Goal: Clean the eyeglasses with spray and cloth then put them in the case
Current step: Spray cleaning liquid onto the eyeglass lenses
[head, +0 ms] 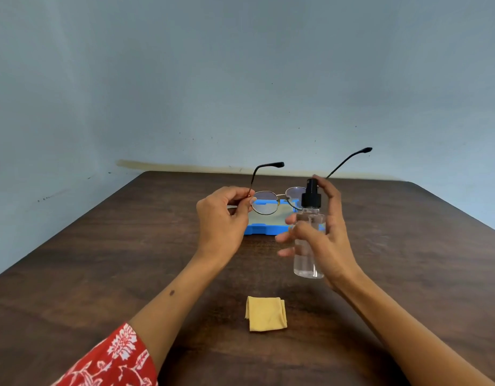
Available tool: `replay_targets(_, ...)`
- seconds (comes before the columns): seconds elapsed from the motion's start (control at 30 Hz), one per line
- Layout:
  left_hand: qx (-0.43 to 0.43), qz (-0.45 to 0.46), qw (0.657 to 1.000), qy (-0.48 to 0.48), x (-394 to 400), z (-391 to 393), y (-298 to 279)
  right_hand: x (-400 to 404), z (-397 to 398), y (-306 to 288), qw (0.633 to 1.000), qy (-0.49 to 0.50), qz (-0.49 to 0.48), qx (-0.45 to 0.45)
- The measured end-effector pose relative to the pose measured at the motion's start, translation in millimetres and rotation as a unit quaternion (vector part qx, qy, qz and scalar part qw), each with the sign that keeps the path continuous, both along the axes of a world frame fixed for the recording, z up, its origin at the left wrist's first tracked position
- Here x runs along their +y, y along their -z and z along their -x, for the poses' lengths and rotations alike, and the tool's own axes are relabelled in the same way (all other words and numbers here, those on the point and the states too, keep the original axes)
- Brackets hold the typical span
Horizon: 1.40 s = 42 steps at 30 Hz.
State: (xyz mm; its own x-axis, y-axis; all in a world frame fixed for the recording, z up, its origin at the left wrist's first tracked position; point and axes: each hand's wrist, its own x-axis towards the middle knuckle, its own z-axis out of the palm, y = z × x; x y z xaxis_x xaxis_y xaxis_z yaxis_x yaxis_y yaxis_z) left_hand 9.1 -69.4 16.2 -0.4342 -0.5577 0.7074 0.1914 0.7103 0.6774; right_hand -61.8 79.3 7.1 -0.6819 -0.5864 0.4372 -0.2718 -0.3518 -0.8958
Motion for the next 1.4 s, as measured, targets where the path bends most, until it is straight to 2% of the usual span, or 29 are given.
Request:
replay_targets(0.03,-0.002,0.002,1.000,0.001,1,0,0,1,2,1,0.994,0.051,-0.040,0.091)
replay_targets(0.1,-0.001,0.005,1.000,0.003,2,-1,0,1,5,3,0.942,0.154,-0.119,0.274)
replay_targets(0.17,0.002,0.006,1.000,0.008,3,-1,0,-1,5,4,0.899,0.194,-0.176,0.351)
replay_targets(0.27,0.006,0.012,1.000,0.012,4,-1,0,-3,2,7,0.853,0.225,-0.228,0.413)
replay_targets(0.8,0.007,0.015,1.000,0.012,4,-3,1,-5,1,8,0.813,0.284,-0.256,0.440)
replay_targets(0.97,0.013,0.011,1.000,0.002,3,-3,0,-1,6,7,0.818,0.299,-0.233,0.433)
replay_targets(1.3,0.025,-0.031,0.999,-0.004,-4,-2,-1,8,26,6,0.844,0.325,-0.225,0.364)
replay_targets(1.4,0.024,-0.034,0.999,-0.001,-4,-3,-1,8,28,7,0.838,0.322,-0.238,0.370)
